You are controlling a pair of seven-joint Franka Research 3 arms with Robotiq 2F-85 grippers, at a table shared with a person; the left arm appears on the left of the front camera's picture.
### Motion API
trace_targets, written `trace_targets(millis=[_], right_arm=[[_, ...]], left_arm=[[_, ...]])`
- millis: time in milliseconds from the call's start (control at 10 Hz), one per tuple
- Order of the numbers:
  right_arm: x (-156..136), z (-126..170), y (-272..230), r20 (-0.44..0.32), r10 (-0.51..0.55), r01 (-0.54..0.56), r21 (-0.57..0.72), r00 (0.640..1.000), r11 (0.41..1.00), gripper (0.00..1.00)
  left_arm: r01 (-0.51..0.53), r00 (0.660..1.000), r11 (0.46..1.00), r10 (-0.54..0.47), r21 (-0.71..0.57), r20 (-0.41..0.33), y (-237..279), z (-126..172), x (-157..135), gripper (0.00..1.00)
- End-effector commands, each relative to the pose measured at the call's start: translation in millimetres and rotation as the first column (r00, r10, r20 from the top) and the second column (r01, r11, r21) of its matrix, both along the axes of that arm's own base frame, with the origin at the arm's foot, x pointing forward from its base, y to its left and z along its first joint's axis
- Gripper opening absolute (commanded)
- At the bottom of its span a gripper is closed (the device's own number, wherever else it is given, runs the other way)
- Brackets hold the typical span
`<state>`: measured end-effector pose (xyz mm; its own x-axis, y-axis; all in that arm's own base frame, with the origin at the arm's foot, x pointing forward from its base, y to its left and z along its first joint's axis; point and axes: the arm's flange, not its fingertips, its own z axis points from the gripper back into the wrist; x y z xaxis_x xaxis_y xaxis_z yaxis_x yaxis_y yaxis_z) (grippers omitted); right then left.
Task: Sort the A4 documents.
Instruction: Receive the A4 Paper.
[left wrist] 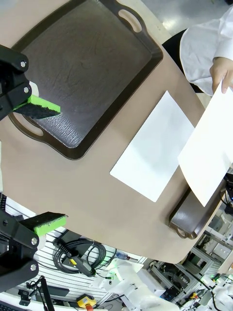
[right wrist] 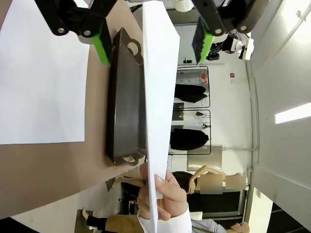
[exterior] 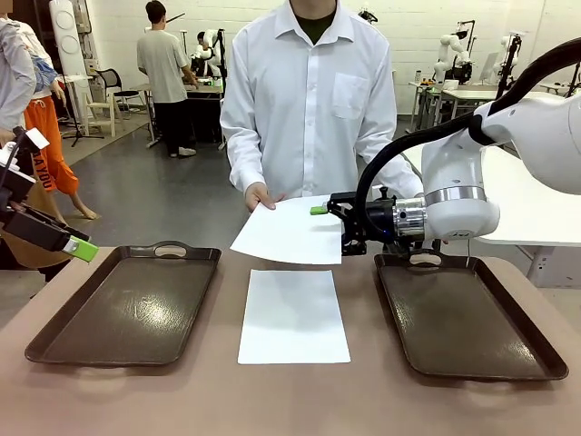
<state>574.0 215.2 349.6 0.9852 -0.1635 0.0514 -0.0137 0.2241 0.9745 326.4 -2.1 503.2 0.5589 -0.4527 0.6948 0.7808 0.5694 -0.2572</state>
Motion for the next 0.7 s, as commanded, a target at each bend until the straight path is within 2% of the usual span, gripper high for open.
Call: trace_targets(millis=[0, 100, 200, 300, 400, 500, 600], right_arm=[[-4.2, -1.9, -1.9, 0.02, 0.017, -0.017, 0.008, 1.0, 1.0, 0.64], [-3.9, -2.9, -5.1, 0.023, 0.018, -0.018, 0.002, 1.0, 1.0, 0.61], [-4.1, -4.1, -8.9, 0.025, 0.021, -0.021, -0.001, 0.999, 1.0, 0.45], [-3.6, -4.9, -11.3, 0.028, 0.021, -0.021, -0.004, 0.999, 1.0, 0.43], [-3.2, -4.8, -13.2, 0.031, 0.024, -0.024, -0.009, 0.999, 1.0, 0.27], [-3.1, -4.3, -13.6, 0.032, 0.028, -0.028, -0.006, 0.999, 1.0, 0.24], [-4.1, -3.9, -12.3, 0.033, 0.041, -0.041, -0.005, 0.999, 0.999, 0.08]], left_arm=[[0.02, 1.0, 1.0, -0.02, -0.013, 0.013, 1.0, -0.4, 1.6, 1.0], [0.02, 1.0, 1.0, -0.02, -0.013, 0.013, 1.0, -0.4, 1.6, 1.0], [0.02, 1.0, 1.0, -0.02, -0.013, 0.013, 1.0, -0.4, 1.6, 1.0], [0.02, 1.0, 1.0, -0.02, -0.013, 0.013, 1.0, -0.4, 1.6, 1.0], [0.02, 1.0, 1.0, -0.02, -0.013, 0.013, 1.0, -0.4, 1.6, 1.0], [0.02, 1.0, 1.0, -0.02, -0.013, 0.013, 1.0, -0.4, 1.6, 1.0], [0.02, 1.0, 1.0, -0.02, -0.013, 0.013, 1.0, -0.4, 1.6, 1.0]])
